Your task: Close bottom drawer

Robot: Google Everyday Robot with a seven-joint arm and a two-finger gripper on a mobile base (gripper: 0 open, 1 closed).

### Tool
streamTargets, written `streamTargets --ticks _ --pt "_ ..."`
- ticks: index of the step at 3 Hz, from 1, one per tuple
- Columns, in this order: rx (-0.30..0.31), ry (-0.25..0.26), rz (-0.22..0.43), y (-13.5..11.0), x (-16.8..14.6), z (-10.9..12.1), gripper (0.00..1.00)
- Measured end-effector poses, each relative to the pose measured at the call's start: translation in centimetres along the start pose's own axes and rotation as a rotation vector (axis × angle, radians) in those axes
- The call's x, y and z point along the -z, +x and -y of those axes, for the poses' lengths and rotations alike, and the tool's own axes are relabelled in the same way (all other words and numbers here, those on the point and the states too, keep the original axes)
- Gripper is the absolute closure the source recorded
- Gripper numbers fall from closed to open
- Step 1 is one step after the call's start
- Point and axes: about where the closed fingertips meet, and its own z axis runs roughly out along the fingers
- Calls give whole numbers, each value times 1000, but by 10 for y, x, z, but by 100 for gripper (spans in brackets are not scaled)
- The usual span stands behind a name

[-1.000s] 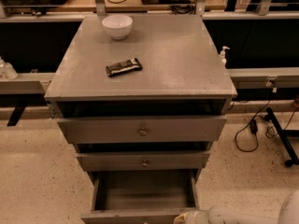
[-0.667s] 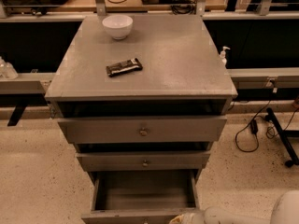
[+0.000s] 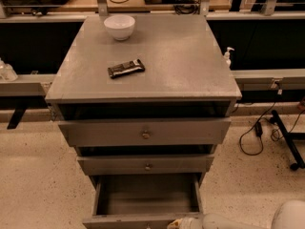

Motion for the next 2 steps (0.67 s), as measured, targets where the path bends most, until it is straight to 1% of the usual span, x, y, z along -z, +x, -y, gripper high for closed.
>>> streamTargets --ticks 1,2 --pt "-27 24 11 0 -7 5 100" --pt "-32 33 15 0 -8 9 100"
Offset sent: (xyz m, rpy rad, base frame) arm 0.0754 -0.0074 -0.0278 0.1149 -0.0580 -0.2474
